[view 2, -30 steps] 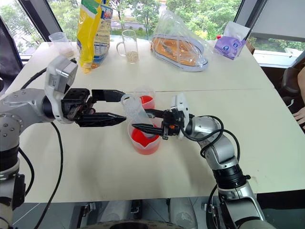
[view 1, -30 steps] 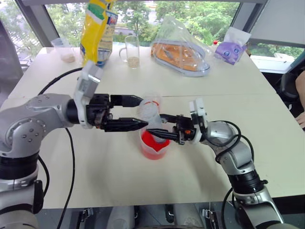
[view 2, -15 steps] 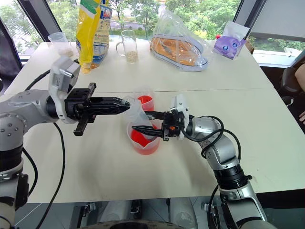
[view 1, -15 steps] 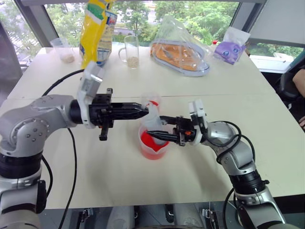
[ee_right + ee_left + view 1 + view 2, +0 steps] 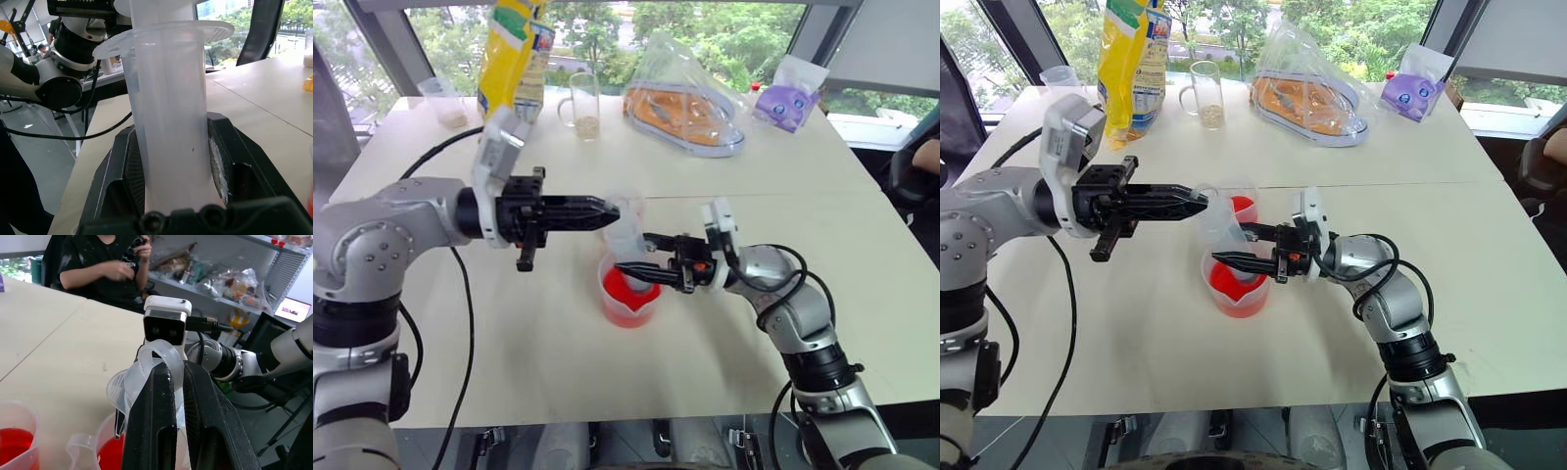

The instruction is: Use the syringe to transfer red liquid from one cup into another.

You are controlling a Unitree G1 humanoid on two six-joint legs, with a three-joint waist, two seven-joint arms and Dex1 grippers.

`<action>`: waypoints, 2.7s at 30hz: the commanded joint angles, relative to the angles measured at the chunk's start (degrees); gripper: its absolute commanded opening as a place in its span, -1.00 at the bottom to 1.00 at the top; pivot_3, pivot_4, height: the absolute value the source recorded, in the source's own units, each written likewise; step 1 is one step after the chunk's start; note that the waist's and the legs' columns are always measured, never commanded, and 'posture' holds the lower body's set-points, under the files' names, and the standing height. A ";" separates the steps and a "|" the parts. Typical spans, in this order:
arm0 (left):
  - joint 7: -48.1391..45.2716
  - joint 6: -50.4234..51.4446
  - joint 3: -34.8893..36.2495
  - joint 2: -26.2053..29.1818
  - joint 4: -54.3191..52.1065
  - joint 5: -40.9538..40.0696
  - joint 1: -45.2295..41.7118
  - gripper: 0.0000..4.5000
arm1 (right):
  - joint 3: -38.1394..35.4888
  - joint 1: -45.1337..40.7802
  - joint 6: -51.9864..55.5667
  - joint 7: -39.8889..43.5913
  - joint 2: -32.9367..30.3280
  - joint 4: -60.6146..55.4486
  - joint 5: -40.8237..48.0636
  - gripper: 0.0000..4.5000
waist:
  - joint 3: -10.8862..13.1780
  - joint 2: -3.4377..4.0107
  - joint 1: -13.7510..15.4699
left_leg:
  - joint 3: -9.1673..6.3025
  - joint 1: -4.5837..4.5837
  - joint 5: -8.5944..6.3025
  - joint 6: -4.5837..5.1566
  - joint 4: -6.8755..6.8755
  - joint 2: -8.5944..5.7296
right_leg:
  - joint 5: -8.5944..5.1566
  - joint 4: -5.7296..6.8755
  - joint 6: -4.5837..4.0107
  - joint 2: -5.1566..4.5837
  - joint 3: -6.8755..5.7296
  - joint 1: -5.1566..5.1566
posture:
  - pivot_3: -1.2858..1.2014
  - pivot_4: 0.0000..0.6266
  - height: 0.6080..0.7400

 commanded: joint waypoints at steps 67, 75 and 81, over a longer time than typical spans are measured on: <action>-0.54 -1.65 12.87 6.50 -2.53 -1.31 7.57 0.97 | -2.78 -4.96 7.97 -2.70 0.59 -4.91 4.74 -0.37 | 0.00 0.00 -0.04 | -0.01 0.00 0.00 -0.01 0.00 0.03 | 0.00 0.02 0.00 0.00 -0.01 -0.03 | 0.03 -0.52 1.00; 1.61 -2.77 16.34 8.18 -1.84 -0.68 10.68 0.97 | -6.88 -9.72 11.93 -6.05 1.09 -5.95 9.73 -0.37 | 0.00 0.01 0.01 | -0.01 0.00 0.00 -0.01 0.00 0.02 | 0.00 0.02 -0.01 -0.02 -0.01 -0.03 | 0.03 -0.52 1.00; 1.33 -5.20 15.40 8.36 0.36 1.97 10.13 0.97 | -12.39 -22.18 14.79 -8.78 1.82 1.83 13.94 -0.37 | 0.01 0.02 -0.14 | 0.00 0.00 0.02 -0.03 -0.01 0.03 | 0.01 0.03 -0.02 -0.01 -0.01 -0.06 | 0.03 -0.52 1.00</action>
